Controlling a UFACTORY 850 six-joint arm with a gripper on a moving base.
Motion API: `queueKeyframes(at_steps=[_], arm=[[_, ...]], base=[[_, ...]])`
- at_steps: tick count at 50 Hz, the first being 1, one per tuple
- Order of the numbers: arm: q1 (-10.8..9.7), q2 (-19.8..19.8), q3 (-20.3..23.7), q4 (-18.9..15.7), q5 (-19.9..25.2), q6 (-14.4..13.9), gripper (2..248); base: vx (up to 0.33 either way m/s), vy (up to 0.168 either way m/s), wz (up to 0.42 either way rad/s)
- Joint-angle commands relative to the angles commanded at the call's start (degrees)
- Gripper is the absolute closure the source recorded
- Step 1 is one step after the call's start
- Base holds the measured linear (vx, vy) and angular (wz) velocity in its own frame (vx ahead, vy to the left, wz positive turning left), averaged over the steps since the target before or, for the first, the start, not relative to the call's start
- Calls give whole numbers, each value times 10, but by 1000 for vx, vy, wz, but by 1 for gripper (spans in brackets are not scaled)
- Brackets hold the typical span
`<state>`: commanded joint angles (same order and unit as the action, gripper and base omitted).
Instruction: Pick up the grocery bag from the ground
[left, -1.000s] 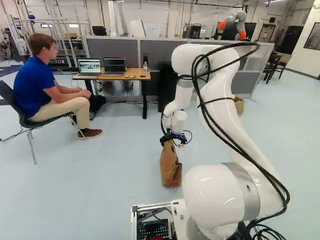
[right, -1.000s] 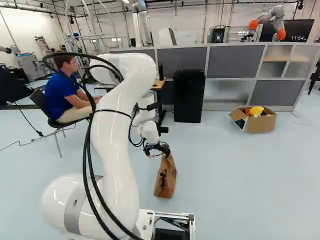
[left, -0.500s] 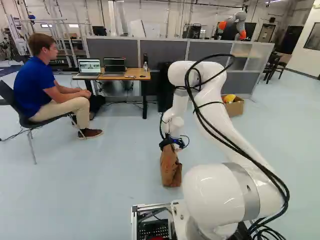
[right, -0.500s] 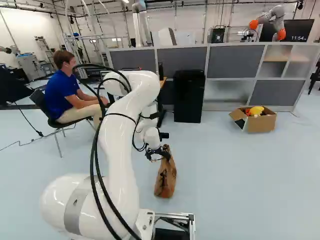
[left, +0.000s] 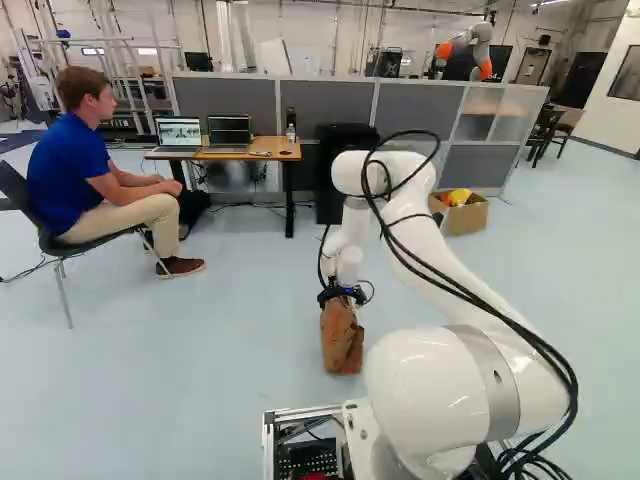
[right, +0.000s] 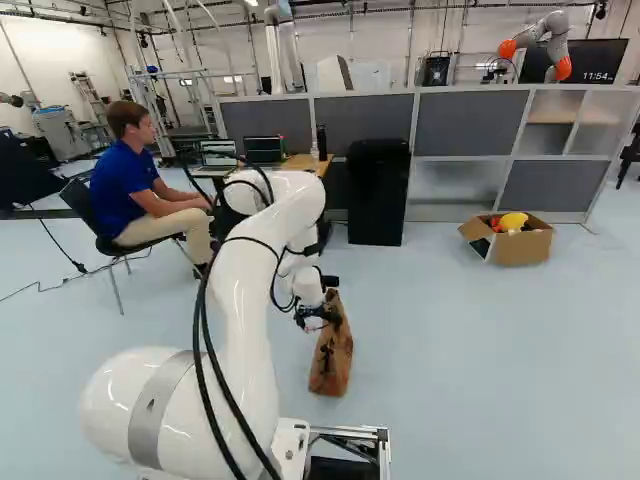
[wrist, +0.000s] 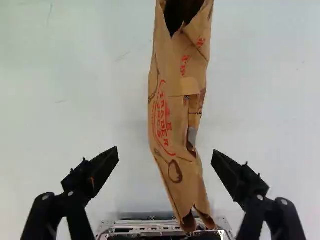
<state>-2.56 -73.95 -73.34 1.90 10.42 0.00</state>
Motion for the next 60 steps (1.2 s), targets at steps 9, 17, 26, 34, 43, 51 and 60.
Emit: queueKeyframes(at_steps=[9, 17, 26, 34, 43, 51, 60], arm=[[-5, -39, -40, 0, 0, 0, 3], [-9, -69, -71, 0, 0, 0, 3], [-10, -77, -79, 0, 0, 0, 25], [-10, -78, -80, 0, 0, 0, 63], [-10, -78, -80, 0, 0, 0, 140], [-10, -78, -80, 0, 0, 0, 179], [-10, -75, -78, 0, 0, 0, 229]], base=[[0, 0, 0], [0, 0, 0], [0, 0, 0], [0, 0, 0], [0, 0, 0], [0, 0, 0], [0, 0, 0]])
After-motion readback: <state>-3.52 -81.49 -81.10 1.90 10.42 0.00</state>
